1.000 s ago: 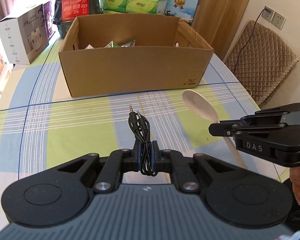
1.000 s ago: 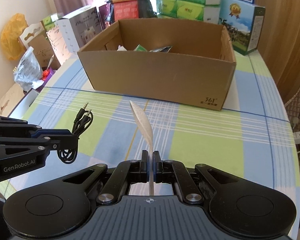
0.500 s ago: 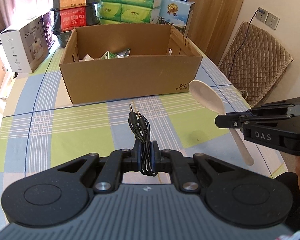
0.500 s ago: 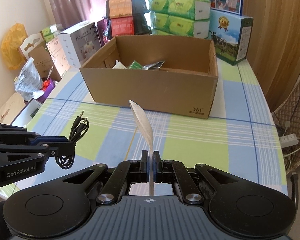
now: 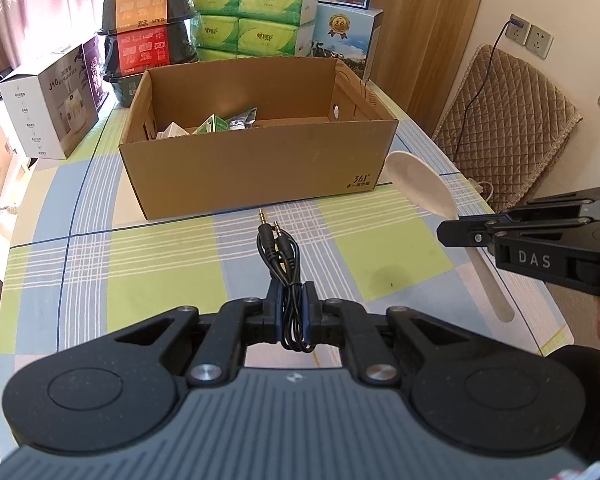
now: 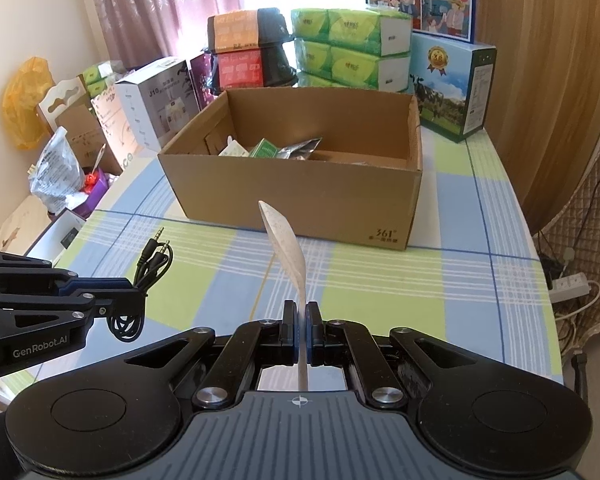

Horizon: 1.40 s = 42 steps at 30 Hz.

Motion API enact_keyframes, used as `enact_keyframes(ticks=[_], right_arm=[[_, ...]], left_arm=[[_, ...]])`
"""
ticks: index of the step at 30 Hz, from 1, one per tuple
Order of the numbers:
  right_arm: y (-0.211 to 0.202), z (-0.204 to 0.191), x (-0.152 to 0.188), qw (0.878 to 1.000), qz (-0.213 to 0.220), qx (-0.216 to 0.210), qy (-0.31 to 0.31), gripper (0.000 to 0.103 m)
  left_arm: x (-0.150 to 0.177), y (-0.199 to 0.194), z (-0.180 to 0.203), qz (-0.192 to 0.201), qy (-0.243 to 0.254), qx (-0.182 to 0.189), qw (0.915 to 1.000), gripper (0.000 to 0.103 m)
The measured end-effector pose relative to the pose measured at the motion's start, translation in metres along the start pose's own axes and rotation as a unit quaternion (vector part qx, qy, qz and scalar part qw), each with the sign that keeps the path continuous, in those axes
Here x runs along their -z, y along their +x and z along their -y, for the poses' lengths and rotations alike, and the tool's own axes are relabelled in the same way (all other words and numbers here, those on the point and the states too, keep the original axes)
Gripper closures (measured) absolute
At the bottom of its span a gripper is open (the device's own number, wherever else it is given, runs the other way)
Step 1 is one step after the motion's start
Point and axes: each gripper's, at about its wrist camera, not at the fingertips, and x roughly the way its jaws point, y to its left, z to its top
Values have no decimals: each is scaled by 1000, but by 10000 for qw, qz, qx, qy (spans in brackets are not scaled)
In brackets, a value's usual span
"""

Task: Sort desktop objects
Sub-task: 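Lift and carry the cable and spoon over the cardboard box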

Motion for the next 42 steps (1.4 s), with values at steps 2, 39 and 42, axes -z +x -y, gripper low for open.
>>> enact_keyframes(ticks=[2, 39, 42], right_arm=[[-1, 1, -1, 10000, 14, 10, -1, 103], [20, 35, -103, 9989, 316, 232, -255, 103], [30, 40, -115, 9993, 269, 160, -182, 103]], left_arm=[[-1, 0, 0, 3, 15, -6, 10000, 97], [-103, 28, -42, 203, 260, -32, 9994, 97], [-120, 36, -46, 206, 253, 5, 9995, 97]])
